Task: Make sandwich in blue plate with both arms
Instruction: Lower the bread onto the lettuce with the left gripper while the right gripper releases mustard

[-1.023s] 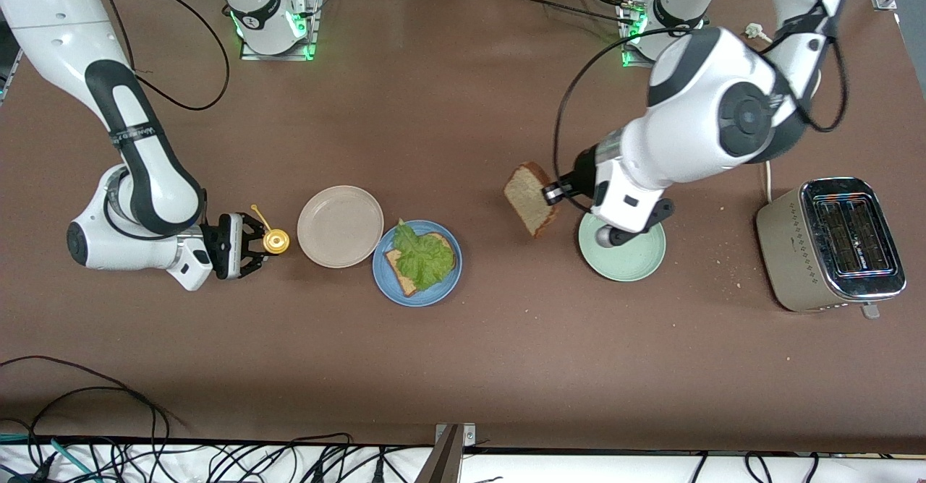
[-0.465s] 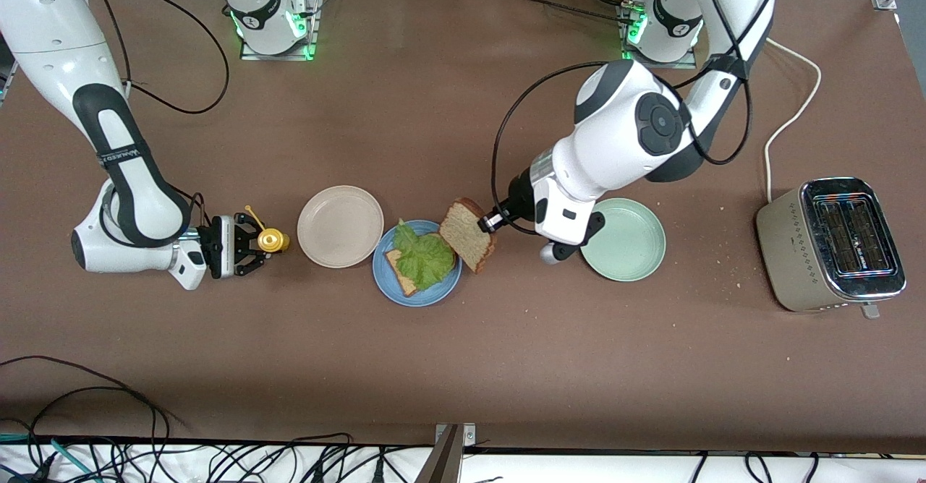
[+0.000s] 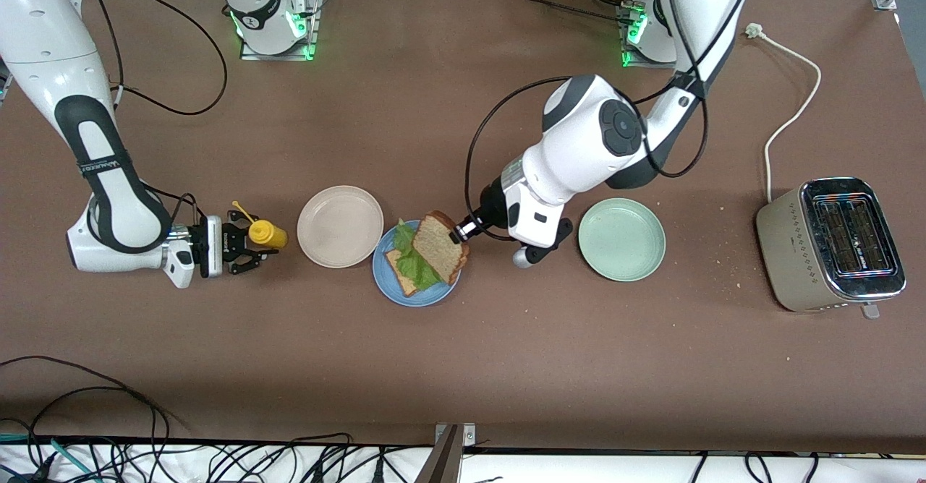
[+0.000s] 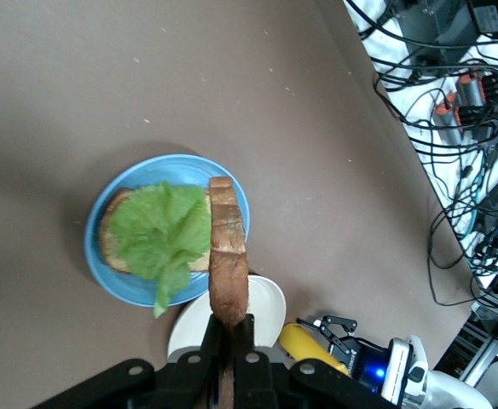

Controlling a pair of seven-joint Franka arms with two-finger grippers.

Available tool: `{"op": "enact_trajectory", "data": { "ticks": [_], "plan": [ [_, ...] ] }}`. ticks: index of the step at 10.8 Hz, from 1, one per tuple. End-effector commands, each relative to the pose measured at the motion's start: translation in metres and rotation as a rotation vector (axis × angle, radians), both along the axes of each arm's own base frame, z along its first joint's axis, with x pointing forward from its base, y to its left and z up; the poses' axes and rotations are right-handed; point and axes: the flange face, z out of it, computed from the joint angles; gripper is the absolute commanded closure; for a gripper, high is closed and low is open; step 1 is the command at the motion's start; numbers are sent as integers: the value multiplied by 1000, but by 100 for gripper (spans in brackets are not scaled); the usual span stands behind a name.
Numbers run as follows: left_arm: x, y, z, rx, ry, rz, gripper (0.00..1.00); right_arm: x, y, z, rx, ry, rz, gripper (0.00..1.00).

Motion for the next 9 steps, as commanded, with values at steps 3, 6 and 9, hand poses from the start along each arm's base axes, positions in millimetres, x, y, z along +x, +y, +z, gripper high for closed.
{"op": "enact_trajectory", "data": {
  "ticks": [3, 6, 9],
  "plan": [
    [-12, -45, -35, -61, -70, 23, 100, 4, -60, -2, -46, -84, 31, 0],
    [-12, -47, -63, -21, -69, -7, 100, 27, -94, 45, -146, -165, 64, 0],
    [-13, -50, -82, -8, -48, -1, 100, 44, -112, 111, -299, -150, -32, 0]
  ]
}}
